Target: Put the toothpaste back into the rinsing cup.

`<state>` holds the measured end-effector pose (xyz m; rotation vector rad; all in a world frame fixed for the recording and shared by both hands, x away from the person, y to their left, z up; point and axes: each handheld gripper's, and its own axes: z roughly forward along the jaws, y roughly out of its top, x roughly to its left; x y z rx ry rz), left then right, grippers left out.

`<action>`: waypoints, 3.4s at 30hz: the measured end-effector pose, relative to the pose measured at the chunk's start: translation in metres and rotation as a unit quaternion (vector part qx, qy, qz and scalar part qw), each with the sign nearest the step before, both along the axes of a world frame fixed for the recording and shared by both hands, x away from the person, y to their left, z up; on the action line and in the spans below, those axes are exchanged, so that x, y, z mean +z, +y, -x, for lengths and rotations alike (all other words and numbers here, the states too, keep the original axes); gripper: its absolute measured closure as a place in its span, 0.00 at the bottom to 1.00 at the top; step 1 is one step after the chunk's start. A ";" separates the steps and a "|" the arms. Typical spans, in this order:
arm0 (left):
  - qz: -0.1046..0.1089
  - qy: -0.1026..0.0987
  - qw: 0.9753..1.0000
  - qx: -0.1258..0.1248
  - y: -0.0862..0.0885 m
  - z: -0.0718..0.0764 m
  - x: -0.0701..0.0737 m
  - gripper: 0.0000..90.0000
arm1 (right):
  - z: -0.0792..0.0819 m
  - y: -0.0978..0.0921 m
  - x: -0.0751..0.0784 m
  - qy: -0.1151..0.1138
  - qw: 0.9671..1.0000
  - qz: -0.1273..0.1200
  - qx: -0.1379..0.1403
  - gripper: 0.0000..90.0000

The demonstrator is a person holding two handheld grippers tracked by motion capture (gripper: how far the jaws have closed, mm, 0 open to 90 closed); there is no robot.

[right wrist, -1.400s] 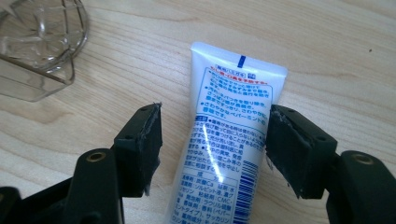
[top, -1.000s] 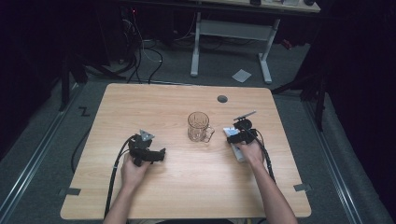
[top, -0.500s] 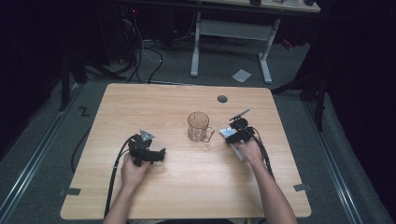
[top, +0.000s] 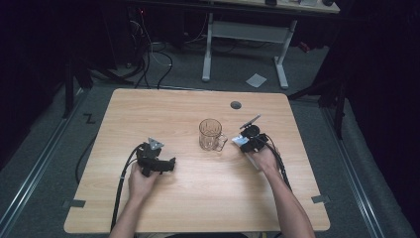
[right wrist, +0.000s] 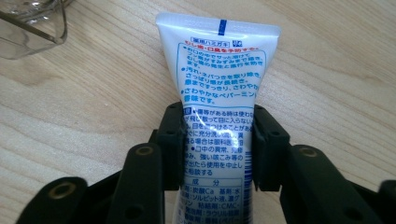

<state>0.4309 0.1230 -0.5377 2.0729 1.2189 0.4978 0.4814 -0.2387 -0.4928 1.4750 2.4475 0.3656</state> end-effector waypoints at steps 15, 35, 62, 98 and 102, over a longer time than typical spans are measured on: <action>-0.001 0.001 1.000 -0.001 0.000 0.000 0.000 0.06 | 0.011 -0.010 0.005 -0.029 0.997 -0.074 0.001 0.73; 0.000 0.000 1.000 0.000 -0.001 0.000 0.000 0.06 | 0.038 -0.017 0.047 -0.115 0.981 -0.151 0.029 0.73; 0.000 0.000 1.000 0.000 0.000 0.000 0.000 0.07 | 0.046 -0.016 0.083 -0.171 0.963 -0.201 0.061 0.73; 0.000 0.000 1.000 0.000 -0.001 0.000 0.000 0.07 | 0.032 0.014 0.123 -0.245 0.923 -0.279 0.097 0.73; -0.001 0.000 1.000 0.000 -0.001 0.000 0.000 0.07 | 0.029 0.019 0.126 -0.248 0.925 -0.271 0.099 0.73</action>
